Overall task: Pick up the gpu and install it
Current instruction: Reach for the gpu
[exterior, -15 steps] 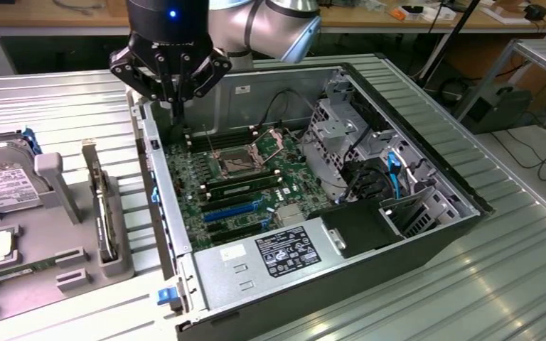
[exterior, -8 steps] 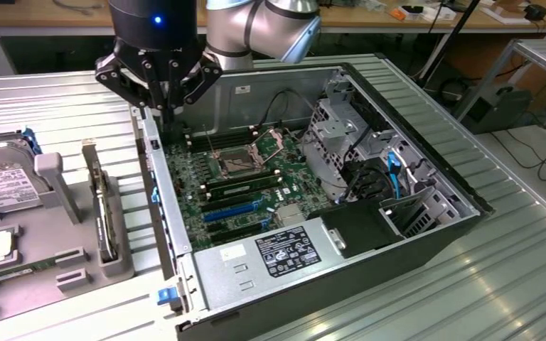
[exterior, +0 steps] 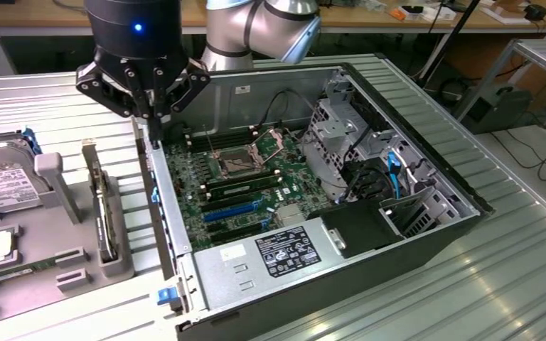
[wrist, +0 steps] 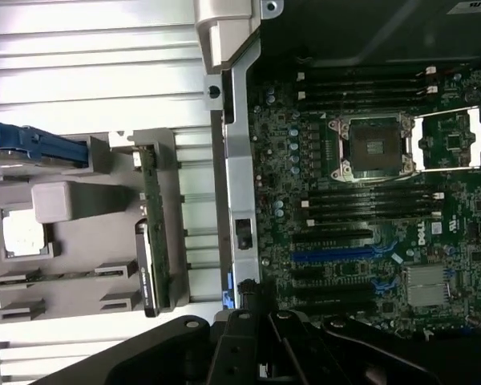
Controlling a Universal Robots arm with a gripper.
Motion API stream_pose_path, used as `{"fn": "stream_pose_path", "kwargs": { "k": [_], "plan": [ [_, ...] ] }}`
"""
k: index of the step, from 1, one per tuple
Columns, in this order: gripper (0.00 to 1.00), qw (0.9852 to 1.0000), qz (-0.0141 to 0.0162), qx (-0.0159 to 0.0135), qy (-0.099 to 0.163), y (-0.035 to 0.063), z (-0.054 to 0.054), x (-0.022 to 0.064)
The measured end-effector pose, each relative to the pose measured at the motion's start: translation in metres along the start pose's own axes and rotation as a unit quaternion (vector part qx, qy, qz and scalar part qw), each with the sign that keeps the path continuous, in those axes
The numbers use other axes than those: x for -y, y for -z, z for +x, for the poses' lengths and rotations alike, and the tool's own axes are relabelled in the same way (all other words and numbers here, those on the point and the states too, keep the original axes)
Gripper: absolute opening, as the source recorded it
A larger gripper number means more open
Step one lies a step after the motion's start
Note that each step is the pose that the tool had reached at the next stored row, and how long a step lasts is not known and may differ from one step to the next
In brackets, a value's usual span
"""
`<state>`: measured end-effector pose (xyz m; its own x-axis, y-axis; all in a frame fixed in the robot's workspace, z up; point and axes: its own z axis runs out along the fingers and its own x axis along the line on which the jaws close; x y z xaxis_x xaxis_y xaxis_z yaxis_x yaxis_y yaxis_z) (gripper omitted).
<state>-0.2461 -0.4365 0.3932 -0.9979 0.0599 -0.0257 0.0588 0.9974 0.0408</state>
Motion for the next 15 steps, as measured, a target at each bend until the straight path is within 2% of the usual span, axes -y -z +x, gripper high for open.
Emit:
{"fn": "stream_pose_path", "kwargs": {
  "k": [9,14,15],
  "plan": [
    [0.11,1.0,-0.0001,0.0005,0.001,0.001,0.034,0.01],
    [0.11,1.0,-0.0002,0.0014,0.001,0.0019,0.065,0.0148],
    [0.11,1.0,-0.0002,0.0014,0.001,0.0019,0.067,0.0151]
  ]
}}
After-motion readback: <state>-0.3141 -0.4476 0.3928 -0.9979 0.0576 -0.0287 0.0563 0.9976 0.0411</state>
